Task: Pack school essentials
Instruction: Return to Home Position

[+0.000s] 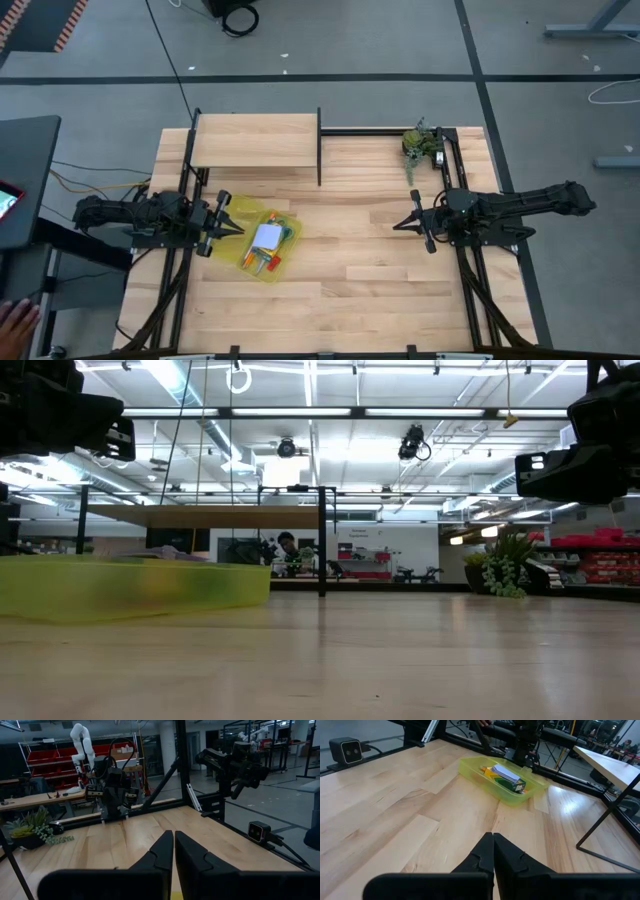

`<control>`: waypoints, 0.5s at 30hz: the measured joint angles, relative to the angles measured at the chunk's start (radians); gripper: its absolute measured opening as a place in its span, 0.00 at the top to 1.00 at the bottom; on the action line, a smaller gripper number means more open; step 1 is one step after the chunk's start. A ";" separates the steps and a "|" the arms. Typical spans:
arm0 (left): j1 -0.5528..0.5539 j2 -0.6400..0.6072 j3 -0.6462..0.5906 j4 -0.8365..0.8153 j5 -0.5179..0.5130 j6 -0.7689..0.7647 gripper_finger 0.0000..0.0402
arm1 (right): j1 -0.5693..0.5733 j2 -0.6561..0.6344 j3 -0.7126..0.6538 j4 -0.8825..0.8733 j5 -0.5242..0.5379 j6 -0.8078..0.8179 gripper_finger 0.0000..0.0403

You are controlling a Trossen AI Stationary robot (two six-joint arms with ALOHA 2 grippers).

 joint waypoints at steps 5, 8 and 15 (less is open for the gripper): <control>0.000 0.000 0.000 0.000 0.000 0.000 0.93 | 0.000 0.000 0.000 0.000 0.000 0.000 0.98; 0.000 0.000 0.000 0.000 0.000 0.000 0.91 | 0.000 0.000 0.000 0.000 0.000 0.000 0.98; 0.000 0.000 0.000 0.000 0.000 0.000 0.93 | 0.000 0.000 0.000 0.000 0.000 0.000 0.98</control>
